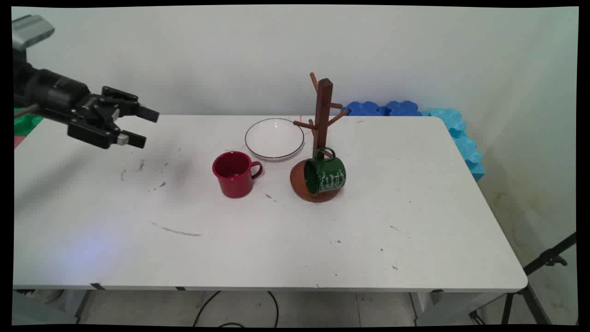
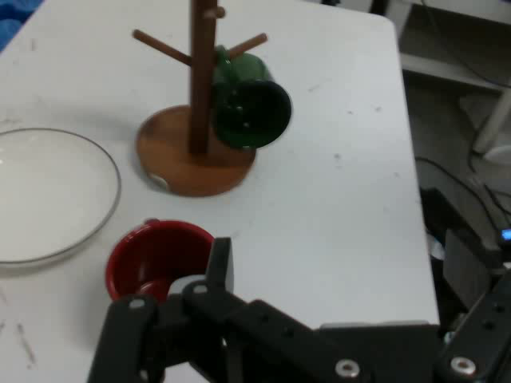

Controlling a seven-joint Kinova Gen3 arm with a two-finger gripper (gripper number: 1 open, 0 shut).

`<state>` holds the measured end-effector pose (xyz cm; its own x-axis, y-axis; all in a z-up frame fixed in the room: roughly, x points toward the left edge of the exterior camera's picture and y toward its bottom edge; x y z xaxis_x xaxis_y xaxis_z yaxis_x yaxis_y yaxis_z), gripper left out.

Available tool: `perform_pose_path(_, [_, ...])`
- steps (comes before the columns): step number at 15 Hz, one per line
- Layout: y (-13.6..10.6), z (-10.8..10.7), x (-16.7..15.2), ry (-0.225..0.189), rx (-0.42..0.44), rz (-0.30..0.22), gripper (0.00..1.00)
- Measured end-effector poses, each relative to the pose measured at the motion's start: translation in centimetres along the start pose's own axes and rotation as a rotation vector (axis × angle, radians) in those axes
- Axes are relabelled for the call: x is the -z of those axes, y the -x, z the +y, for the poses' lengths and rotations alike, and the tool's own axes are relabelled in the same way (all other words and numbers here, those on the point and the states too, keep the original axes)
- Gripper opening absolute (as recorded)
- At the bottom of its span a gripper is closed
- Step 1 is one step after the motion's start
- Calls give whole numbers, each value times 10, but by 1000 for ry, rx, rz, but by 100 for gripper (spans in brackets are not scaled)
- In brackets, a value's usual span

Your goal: Pick up the green mug from the rack

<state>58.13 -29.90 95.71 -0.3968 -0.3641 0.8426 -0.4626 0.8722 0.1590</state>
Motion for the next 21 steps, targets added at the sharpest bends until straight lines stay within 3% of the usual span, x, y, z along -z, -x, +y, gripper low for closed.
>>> perform_pose_path(6, [-35,24,-42,-69,5,16,100])
perform_pose_path(11, [-64,43,-109,-111,28,-29,100])
perform_pose_path(18, [-67,62,-183,-152,48,-105,100])
perform_pose_path(21, [-62,68,-210,-170,62,-111,100])
